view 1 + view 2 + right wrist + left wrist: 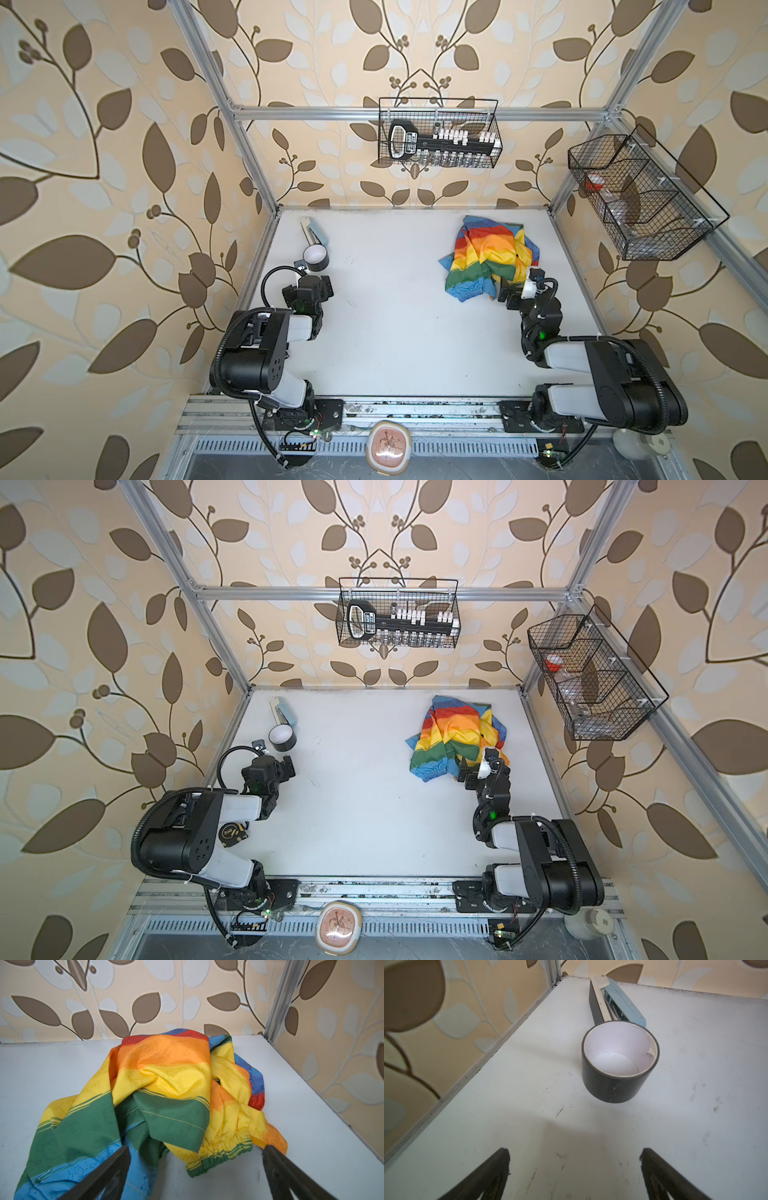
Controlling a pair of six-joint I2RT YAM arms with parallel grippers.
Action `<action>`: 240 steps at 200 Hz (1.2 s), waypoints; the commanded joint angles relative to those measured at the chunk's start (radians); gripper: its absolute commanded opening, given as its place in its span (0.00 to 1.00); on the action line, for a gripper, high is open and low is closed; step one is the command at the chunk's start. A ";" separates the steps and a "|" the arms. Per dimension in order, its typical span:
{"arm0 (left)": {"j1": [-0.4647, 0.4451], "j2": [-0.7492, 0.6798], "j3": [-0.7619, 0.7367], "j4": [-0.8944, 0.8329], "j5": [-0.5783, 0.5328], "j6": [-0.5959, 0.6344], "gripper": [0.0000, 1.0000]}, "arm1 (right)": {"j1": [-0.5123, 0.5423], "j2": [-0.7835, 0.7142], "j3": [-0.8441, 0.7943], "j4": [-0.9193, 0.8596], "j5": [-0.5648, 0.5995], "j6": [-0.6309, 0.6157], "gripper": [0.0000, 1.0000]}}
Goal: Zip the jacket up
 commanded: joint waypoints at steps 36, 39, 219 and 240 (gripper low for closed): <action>-0.009 -0.023 -0.001 0.043 -0.029 -0.002 0.99 | 0.000 0.000 0.012 0.020 -0.010 -0.008 1.00; -0.009 -0.022 -0.001 0.043 -0.029 -0.002 0.99 | 0.000 0.000 0.013 0.020 -0.010 -0.008 1.00; -0.008 -0.476 0.528 -1.073 -0.223 -0.504 0.99 | -0.076 -0.618 0.277 -1.074 0.300 0.552 1.00; -0.008 -0.530 0.550 -1.179 -0.133 -0.549 0.99 | -0.140 -0.632 0.318 -1.172 0.088 0.533 0.99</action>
